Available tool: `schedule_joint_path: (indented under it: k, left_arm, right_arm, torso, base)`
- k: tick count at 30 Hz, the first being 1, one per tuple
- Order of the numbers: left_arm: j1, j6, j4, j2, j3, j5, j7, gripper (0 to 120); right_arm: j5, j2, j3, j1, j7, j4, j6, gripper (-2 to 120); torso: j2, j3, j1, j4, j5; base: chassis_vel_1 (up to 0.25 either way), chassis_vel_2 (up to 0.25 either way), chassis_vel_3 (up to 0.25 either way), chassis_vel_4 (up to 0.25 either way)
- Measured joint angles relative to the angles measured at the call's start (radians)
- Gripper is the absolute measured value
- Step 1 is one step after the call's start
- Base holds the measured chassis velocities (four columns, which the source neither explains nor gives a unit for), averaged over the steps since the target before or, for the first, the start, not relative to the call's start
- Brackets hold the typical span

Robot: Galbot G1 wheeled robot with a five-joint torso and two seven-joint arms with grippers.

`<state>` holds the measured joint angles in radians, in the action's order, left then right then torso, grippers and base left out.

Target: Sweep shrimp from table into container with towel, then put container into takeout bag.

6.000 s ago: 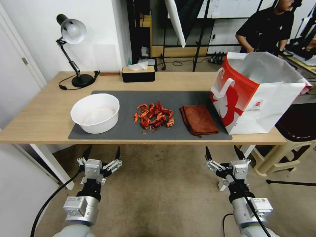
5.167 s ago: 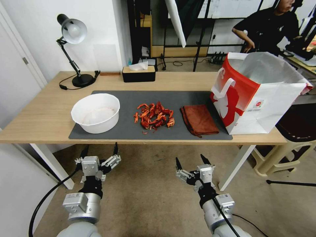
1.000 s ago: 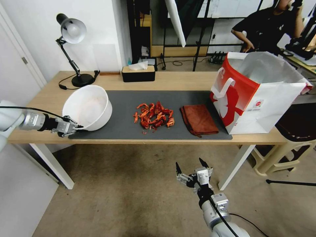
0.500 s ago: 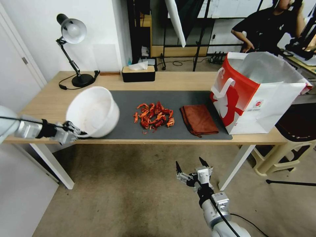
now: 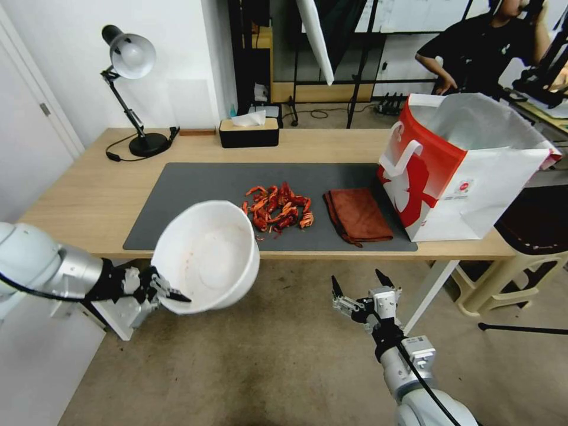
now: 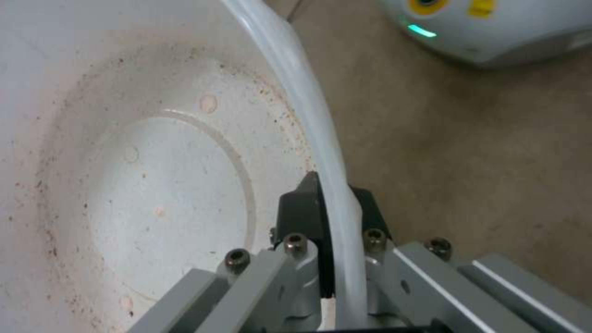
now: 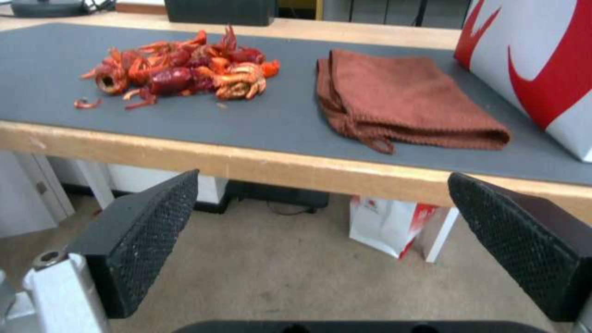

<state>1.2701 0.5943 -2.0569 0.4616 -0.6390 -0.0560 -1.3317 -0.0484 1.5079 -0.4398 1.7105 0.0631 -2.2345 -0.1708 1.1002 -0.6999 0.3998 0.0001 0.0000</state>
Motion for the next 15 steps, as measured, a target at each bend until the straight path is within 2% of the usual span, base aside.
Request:
schedule_joint_path:
  k: [2, 4, 6, 9, 15]
  left_arm:
    - [0.003, 0.003, -0.005, 0.004, 0.0, -0.006, -0.011, 0]
    - [0.014, 0.016, -0.011, 0.025, 0.019, -0.037, -0.062, 0]
    - [0.016, 0.022, -0.009, 0.031, 0.025, -0.047, -0.07, 0]
    - [0.033, 0.049, 0.018, 0.064, 0.048, -0.11, -0.103, 0]
    - [0.044, 0.074, 0.073, 0.106, 0.08, -0.162, -0.117, 0]
  right_arm:
    - [0.0, 0.0, -0.001, 0.0, 0.0, -0.002, 0.0, 100]
    - [0.0, -0.001, -0.004, -0.001, 0.0, -0.017, -0.004, 100]
    - [0.001, -0.002, -0.006, -0.001, -0.001, -0.021, -0.005, 100]
    - [0.004, -0.006, -0.011, 0.002, -0.001, -0.039, -0.007, 100]
    - [0.007, -0.008, -0.012, 0.007, -0.002, -0.055, -0.007, 100]
  torso:
    - [0.0, 0.0, 0.0, 0.0, 0.0001]
    - [0.0, 0.0, 0.0, -0.0001, 0.0]
    - [0.0, 0.0, 0.0, -0.0002, 0.0001]
    - [0.0, 0.0, 0.0, -0.0001, 0.0001]
    - [0.0, 0.0, 0.0, -0.0001, 0.0001]
  base:
    - [0.0, 0.0, 0.0, 0.0]
    - [0.0, 0.0, 0.0, 0.0]
    - [0.0, 0.0, 0.0, 0.0]
    - [0.0, 0.0, 0.0, 0.0]
    - [0.0, 0.0, 0.0, 0.0]
